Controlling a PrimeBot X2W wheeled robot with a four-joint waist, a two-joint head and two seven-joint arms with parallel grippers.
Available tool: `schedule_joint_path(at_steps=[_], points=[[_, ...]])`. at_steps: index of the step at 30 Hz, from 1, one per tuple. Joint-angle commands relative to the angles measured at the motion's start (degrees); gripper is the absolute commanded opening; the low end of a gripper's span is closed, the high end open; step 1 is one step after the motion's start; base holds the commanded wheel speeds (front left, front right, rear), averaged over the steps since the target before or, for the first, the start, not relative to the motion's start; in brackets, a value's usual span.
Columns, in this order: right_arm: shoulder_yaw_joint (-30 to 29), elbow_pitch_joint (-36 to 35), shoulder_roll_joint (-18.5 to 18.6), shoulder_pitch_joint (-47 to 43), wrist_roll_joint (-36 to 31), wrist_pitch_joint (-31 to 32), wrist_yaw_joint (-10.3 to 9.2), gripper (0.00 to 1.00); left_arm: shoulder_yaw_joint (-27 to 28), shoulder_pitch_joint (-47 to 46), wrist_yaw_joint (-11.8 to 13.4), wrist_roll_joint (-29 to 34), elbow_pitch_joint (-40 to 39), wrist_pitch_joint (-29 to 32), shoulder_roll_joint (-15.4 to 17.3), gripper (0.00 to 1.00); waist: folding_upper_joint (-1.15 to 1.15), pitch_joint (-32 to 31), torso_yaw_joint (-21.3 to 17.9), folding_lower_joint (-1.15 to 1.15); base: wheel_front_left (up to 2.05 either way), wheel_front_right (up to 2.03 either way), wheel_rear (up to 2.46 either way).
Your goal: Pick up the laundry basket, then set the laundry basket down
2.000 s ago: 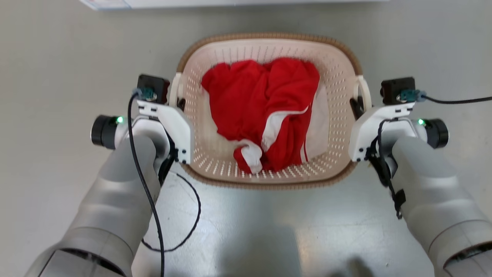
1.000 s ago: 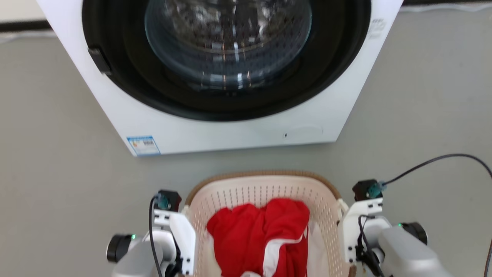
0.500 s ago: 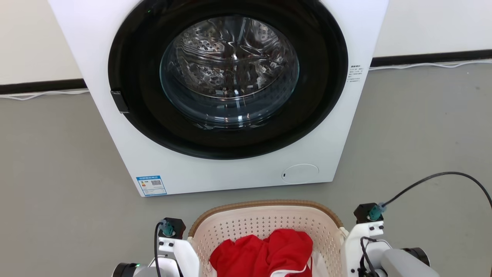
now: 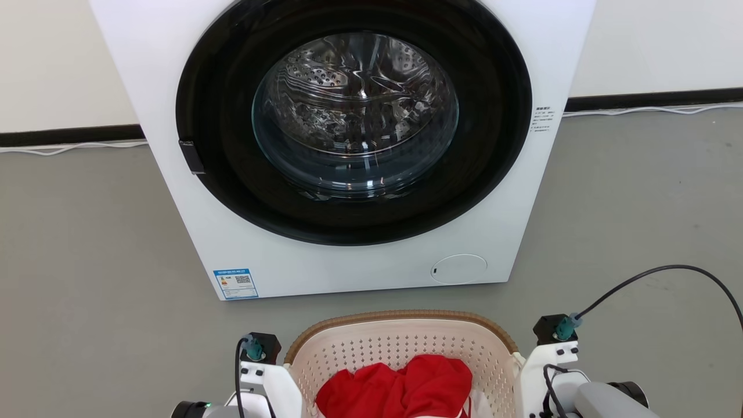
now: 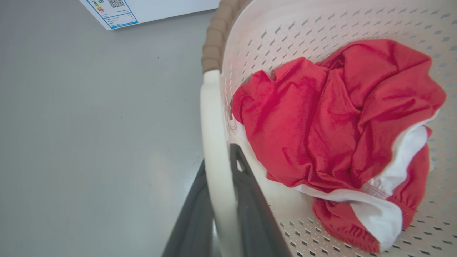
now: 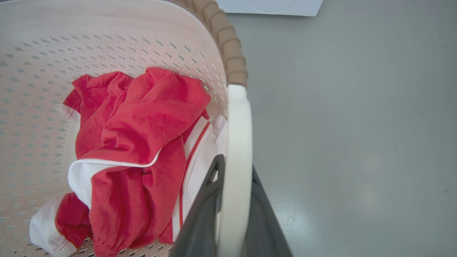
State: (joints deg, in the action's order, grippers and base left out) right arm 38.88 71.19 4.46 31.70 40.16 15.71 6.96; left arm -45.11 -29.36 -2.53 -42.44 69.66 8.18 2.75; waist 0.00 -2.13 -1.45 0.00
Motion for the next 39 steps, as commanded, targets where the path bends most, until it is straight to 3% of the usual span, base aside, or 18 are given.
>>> schedule_joint_path(at_steps=[1,39], points=[[1.3,-1.3,-1.6,1.2,0.5,0.1,0.53,0.0,0.5,-1.8,-0.3,-0.2,-1.3,-0.4,0.1,0.0,0.0,0.0,0.1,0.0,0.0,0.0,0.0],[6.1,0.0,-1.6,2.7,6.0,-1.1,0.53,0.0,-4.9,-3.7,-0.4,-4.3,0.9,-0.6,0.1,0.0,0.0,0.8,0.6,0.0,0.0,0.0,0.0]])
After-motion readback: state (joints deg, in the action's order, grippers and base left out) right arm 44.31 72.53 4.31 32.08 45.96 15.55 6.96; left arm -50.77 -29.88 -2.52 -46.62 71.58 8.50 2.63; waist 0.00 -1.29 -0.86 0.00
